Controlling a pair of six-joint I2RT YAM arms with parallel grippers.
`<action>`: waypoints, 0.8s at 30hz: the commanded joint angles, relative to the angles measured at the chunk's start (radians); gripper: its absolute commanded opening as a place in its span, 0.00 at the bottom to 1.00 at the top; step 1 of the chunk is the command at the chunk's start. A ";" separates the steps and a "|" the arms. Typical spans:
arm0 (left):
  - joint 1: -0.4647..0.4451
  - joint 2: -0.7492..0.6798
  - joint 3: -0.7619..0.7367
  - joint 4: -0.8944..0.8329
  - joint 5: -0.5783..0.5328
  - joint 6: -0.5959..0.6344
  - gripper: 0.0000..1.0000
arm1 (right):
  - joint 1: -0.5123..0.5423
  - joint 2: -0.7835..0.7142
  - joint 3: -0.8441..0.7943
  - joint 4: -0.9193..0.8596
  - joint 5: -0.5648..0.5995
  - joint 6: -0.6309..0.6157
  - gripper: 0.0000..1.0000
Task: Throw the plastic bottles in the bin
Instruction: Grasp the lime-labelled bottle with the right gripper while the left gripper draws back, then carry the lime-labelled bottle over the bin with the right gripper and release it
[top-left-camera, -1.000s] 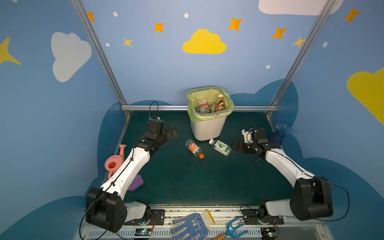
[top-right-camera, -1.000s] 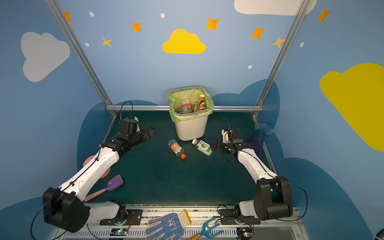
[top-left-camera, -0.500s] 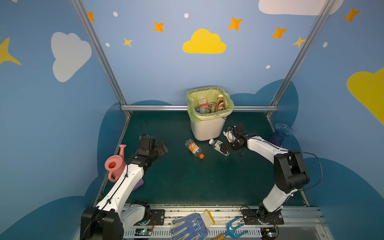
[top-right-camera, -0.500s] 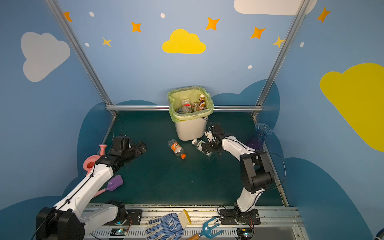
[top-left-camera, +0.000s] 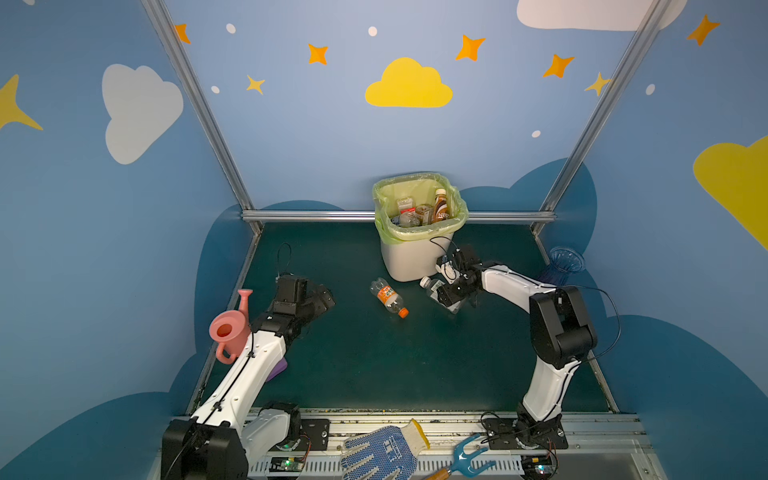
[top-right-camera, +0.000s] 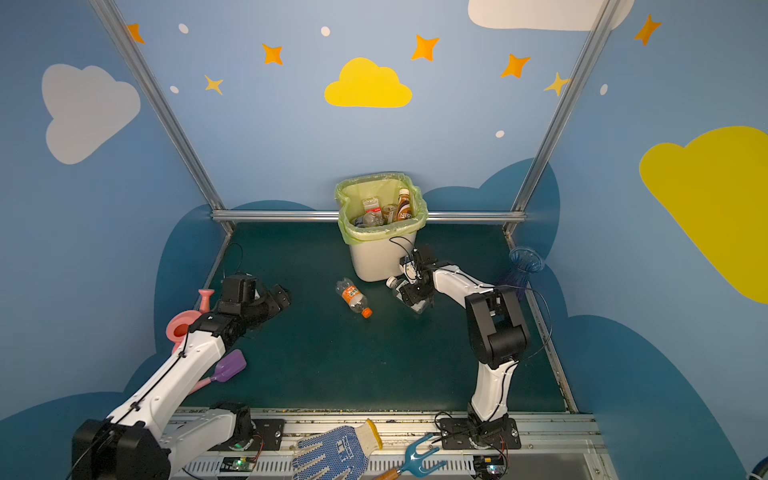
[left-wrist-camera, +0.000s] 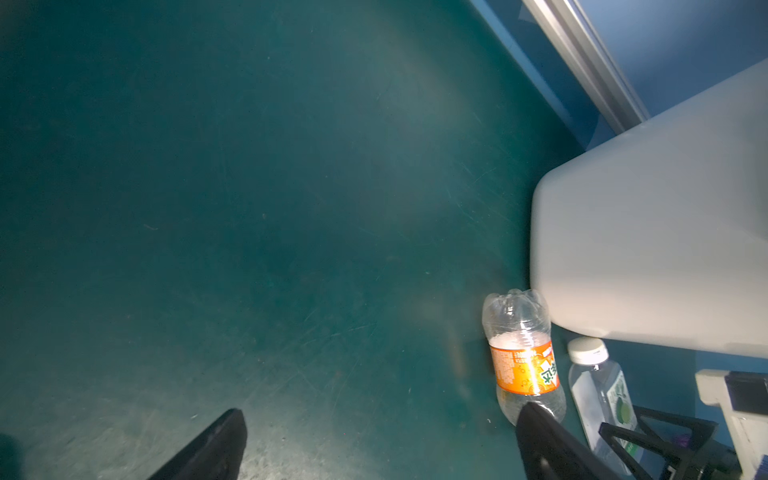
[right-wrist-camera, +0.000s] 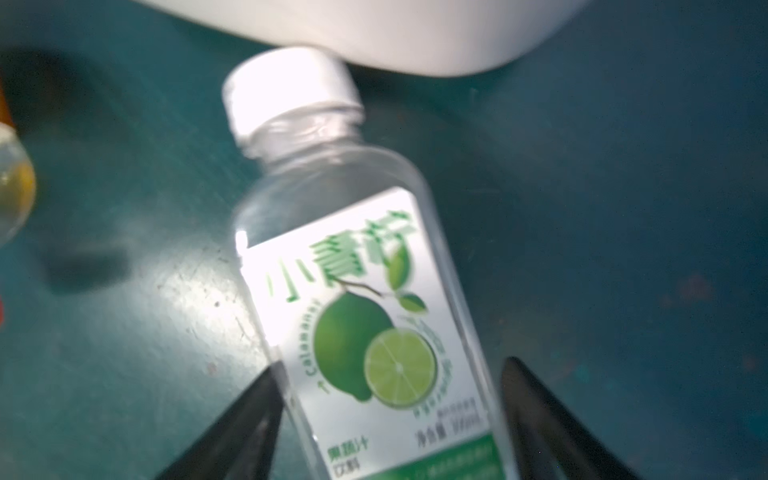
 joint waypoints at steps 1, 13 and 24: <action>0.008 -0.007 -0.006 -0.005 0.009 -0.002 1.00 | 0.006 -0.029 -0.027 -0.044 -0.004 0.011 0.70; 0.013 0.005 -0.021 0.015 0.020 -0.011 1.00 | 0.013 -0.296 -0.283 -0.245 -0.018 0.337 0.69; 0.014 0.044 -0.029 0.037 0.051 -0.022 1.00 | 0.038 -0.318 -0.292 -0.371 0.047 0.408 0.88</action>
